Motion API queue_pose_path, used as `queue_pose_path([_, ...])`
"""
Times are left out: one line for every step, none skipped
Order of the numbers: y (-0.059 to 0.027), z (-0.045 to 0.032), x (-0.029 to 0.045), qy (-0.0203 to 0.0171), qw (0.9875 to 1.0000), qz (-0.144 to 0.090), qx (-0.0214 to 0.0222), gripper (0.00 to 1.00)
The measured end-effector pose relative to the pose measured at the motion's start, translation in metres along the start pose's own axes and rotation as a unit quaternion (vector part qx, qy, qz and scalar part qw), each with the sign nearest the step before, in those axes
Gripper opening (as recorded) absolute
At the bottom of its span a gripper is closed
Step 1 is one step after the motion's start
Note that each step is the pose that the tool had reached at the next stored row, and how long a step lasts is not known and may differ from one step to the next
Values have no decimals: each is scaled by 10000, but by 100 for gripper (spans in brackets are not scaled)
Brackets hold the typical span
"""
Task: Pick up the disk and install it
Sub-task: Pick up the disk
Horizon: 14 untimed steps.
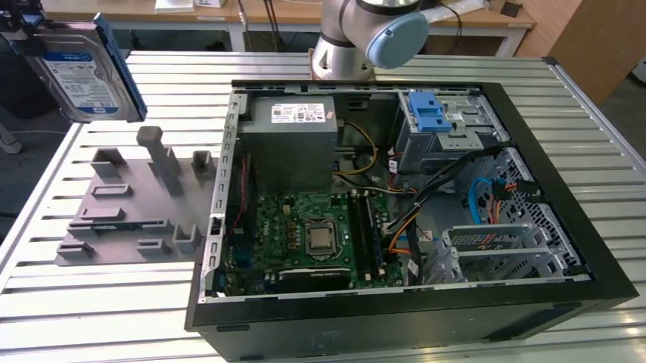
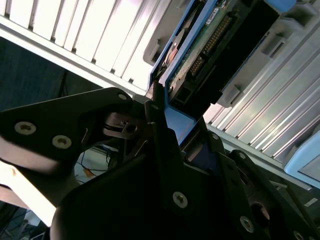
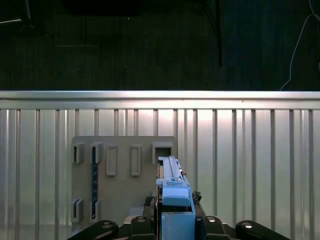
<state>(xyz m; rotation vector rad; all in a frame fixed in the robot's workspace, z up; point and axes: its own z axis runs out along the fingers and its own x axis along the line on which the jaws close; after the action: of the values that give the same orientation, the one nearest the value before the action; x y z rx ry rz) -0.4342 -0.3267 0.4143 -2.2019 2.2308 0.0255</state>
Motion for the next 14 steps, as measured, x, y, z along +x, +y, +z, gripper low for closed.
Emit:
queue_pose_path([0,-15,-1,0,10000,0,0,36])
queue_pose_path([0,-31,-1,0,10000,0,0,36])
queue_pose_path([0,-47,-2,0,10000,0,1,36])
queue_pose_path([0,-63,-3,0,10000,0,1,36])
queue_pose_path([1,-80,-4,0,10000,0,0,36])
queue_pose_path([1,-98,-5,0,10000,0,0,36])
queue_pose_path([1,-115,-6,0,10000,0,0,36])
queue_pose_path([1,-131,-6,0,10000,0,1,36])
queue_pose_path([1,-148,-7,0,10000,0,1,36])
queue_pose_path([1,-165,-8,0,10000,0,1,36])
queue_pose_path([1,-182,-9,0,10000,0,0,36])
queue_pose_path([1,-199,-10,0,10000,0,0,36])
queue_pose_path([1,-217,-10,0,10000,0,1,36])
queue_pose_path([2,-236,-11,0,10000,0,1,36])
